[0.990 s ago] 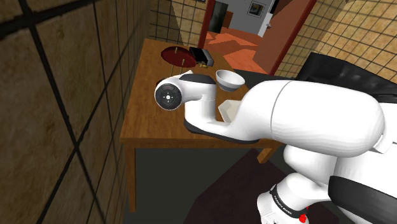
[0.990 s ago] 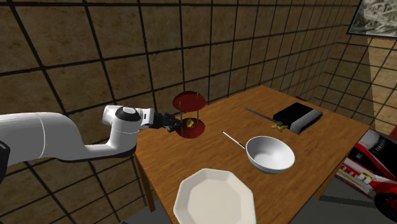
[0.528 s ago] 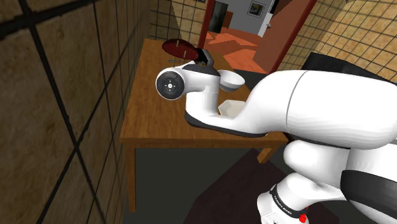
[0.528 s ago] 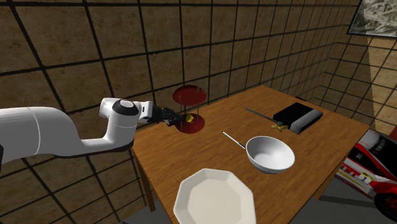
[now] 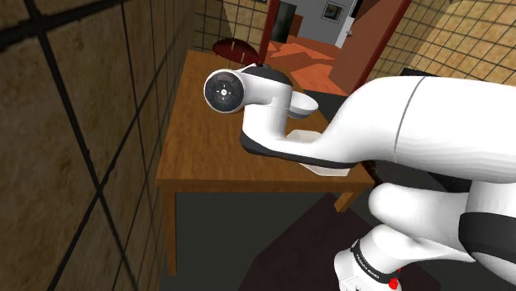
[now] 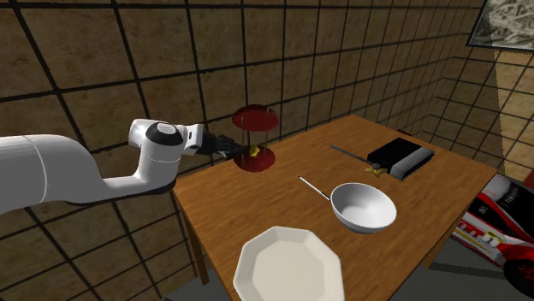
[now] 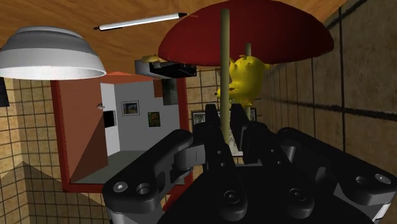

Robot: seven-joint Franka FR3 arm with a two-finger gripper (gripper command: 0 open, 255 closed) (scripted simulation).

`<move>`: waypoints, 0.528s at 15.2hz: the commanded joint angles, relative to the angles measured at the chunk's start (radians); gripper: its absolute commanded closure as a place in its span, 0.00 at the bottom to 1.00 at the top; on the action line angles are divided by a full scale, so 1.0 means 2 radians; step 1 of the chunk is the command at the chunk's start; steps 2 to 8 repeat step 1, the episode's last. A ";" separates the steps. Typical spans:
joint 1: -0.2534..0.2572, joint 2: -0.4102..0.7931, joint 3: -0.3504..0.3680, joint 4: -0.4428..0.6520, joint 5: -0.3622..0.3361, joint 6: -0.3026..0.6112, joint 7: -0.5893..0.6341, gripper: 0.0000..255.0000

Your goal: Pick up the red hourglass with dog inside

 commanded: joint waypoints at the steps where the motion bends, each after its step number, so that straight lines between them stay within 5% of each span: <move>1: 0.000 0.002 -0.002 0.004 0.000 -0.002 -0.003 1.00; 8: 0.000 0.002 -0.002 0.004 0.000 -0.002 -0.003 1.00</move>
